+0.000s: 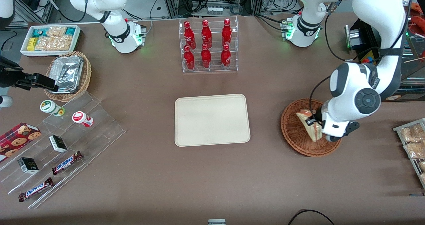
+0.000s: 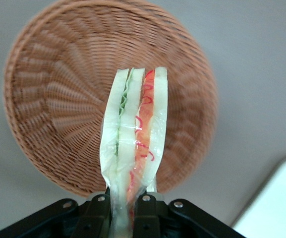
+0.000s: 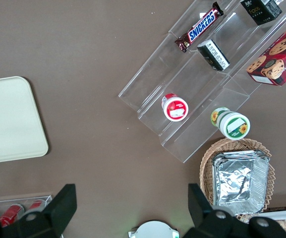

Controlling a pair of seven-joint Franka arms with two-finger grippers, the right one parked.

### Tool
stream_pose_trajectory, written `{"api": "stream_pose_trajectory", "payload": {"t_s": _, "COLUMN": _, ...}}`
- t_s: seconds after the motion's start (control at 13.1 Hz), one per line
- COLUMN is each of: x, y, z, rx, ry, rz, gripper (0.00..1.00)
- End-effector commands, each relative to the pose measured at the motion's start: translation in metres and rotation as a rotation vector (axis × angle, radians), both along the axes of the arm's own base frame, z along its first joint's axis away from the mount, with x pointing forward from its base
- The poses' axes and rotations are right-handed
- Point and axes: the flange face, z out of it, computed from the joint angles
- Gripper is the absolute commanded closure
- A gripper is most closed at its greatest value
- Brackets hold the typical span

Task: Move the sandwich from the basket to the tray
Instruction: 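Lift the sandwich and carry it with the left gripper over the tray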

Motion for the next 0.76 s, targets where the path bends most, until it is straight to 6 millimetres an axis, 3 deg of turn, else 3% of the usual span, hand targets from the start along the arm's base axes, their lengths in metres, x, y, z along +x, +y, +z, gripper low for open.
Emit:
{"api": "stream_pose_trajectory", "payload": {"t_s": 0.0, "x": -0.005, "y": -0.058, "z": 0.004, "rx": -0.002, "ry": -0.003, "rz": -0.124, "gripper": 1.00}}
{"api": "stream_pose_trajectory", "payload": {"t_s": 0.08, "x": -0.005, "y": -0.072, "z": 0.000, "rx": -0.007, "ry": -0.001, "rz": -0.149, "gripper": 1.00}}
{"api": "stream_pose_trajectory", "payload": {"t_s": 0.38, "x": -0.018, "y": -0.182, "z": -0.024, "rx": -0.062, "ry": 0.019, "rz": -0.337, "gripper": 1.00}}
{"api": "stream_pose_trajectory", "payload": {"t_s": 0.69, "x": -0.036, "y": -0.281, "z": -0.050, "rx": -0.055, "ry": 0.011, "rz": -0.314, "gripper": 1.00}}
